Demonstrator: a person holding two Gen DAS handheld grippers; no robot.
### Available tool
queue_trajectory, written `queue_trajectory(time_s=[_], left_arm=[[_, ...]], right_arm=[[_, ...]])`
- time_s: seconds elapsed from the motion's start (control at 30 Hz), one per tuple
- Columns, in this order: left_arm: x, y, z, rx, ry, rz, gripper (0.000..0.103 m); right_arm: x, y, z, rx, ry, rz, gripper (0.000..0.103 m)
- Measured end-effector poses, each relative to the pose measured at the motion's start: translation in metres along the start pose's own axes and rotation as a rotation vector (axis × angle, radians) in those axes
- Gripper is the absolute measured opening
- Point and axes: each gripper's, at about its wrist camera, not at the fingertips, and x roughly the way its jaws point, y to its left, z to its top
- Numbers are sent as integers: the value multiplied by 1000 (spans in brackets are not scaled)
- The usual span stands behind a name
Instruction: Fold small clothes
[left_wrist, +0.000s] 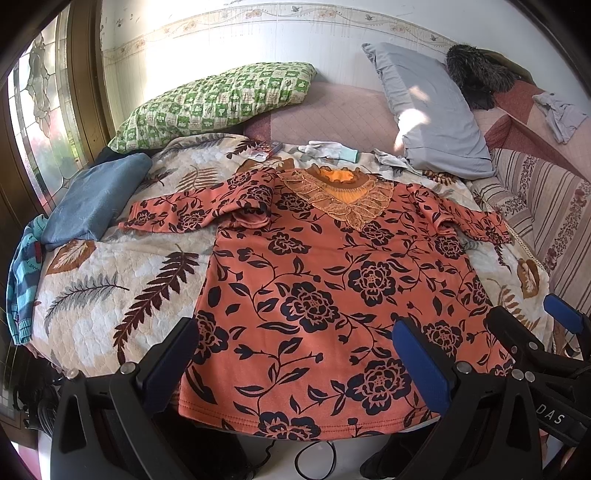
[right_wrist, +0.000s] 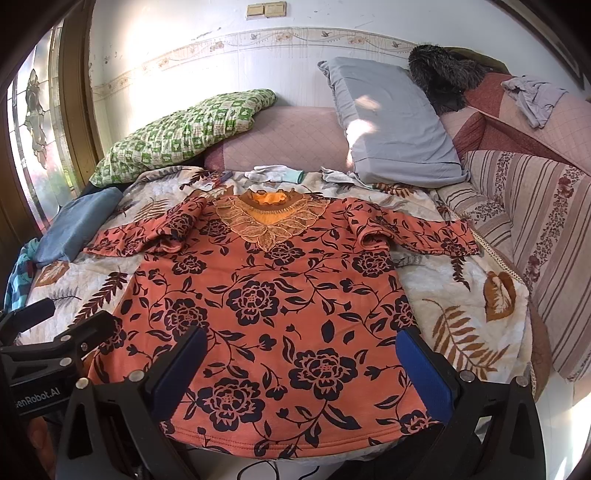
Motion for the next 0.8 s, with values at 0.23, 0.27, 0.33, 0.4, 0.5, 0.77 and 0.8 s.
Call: queue_trajectory(time_s=[0.23,0.27,0.33,0.4,0.5,0.77,0.8], left_arm=[[46,70,-13,-284,237,-157,103],[54,84,-19,-351,274,-166,103],[63,105,-28,-429,301,-144,103],[68,115,-34,-454,315,-115,103],[79,126,-42,-486,376,-109,103],[105,154,-70,-659,495,-247,103],[105,156,-71,-665,493,-249,103]], right_arm=[[17,-80,-8,169,112,162,103],[26,-104,-13,240,160,200,103],[43,-153,-25,404,250,241,103],[66,-186,-37,487,335,253,103],[97,-204,-50,464,428,246,103],[142,-210,-85,463,564,311,103],[145,-209,-88,461,568,315,103]])
